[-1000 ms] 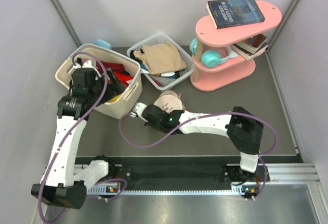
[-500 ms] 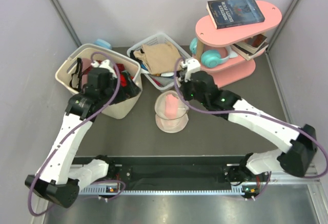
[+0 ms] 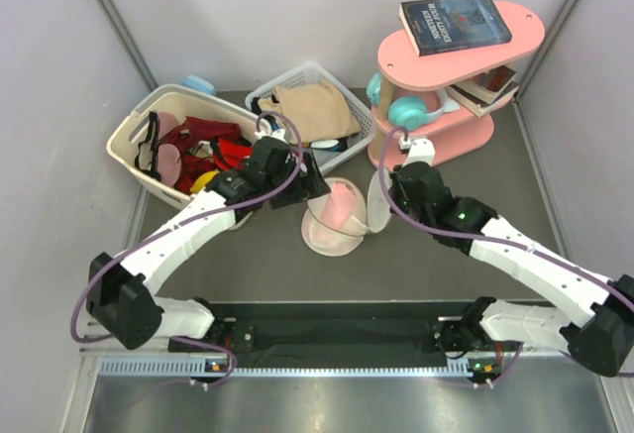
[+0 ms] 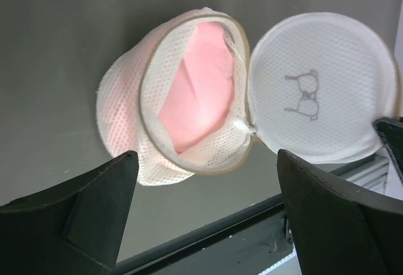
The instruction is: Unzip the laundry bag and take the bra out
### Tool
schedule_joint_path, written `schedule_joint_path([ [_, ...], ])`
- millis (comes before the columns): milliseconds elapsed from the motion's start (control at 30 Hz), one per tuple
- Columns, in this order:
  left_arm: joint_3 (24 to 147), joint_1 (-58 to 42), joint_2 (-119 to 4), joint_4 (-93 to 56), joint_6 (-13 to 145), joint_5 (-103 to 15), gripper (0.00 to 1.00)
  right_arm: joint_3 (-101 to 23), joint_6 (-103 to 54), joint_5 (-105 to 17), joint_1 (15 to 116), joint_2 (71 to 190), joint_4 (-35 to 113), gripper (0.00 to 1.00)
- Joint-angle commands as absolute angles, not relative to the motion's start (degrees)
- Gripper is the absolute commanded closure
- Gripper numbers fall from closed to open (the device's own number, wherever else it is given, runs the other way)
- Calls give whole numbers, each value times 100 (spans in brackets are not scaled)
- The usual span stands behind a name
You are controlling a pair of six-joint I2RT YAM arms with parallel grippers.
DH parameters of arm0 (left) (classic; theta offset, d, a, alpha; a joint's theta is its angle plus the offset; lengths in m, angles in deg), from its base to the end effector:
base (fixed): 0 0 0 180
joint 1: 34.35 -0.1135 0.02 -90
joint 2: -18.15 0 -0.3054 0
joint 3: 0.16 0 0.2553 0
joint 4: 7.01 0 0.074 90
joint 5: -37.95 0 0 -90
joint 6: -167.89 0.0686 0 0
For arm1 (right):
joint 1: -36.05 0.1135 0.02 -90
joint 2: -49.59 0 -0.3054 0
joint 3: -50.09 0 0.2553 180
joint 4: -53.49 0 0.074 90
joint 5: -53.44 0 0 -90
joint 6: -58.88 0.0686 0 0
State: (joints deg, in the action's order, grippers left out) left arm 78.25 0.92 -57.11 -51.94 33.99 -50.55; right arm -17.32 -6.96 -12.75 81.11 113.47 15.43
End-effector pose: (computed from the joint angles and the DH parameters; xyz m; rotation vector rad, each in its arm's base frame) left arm 0.2468 -0.1767 0.3279 -0.1675 2.4083 -0.7128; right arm 0.1983 0.1595 0.3259 -0.1530 2.1218 0.2646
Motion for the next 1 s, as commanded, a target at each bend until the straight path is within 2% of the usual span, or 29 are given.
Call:
schedule_joint_path([
  [0, 7628, 168, -5927, -3977, 3017, -4696, 5, -1694, -63, -388, 7885, 10927, 792, 84],
  [67, 7619, 204, -6059, -3810, 2946, -4669, 4, -1694, -27, -326, 7798, 10804, 641, 80],
  [100, 7628, 239, -6182, -3766, 2929, -4660, 5, -1703, -18, -290, 7771, 10769, 554, 68],
  [167, 7645, 274, -6279, -3687, 2911, -4643, 5, -1807, -18, -246, 7718, 10637, 466, 54],
  [200, 7671, 309, -6375, -3660, 2919, -4643, 5, -1869, -70, -211, 7718, 10602, 422, 42],
  [300, 7750, 371, -6560, -3634, 2946, -4625, 5, -2019, -290, -368, 7727, 10488, 544, 27],
  [400, 7873, 441, -6806, -3651, 2990, -4608, 5, -1958, -492, -1120, 7692, 10496, 991, 18],
  [700, 8243, 599, -7387, -4090, 3008, -4598, 4, -1308, -308, -3890, 7217, 11760, 2248, 18],
  [967, 7971, 599, -7273, -4135, 2937, -4792, 4, -1052, -106, -4403, 6936, 12614, 2917, 15],
])
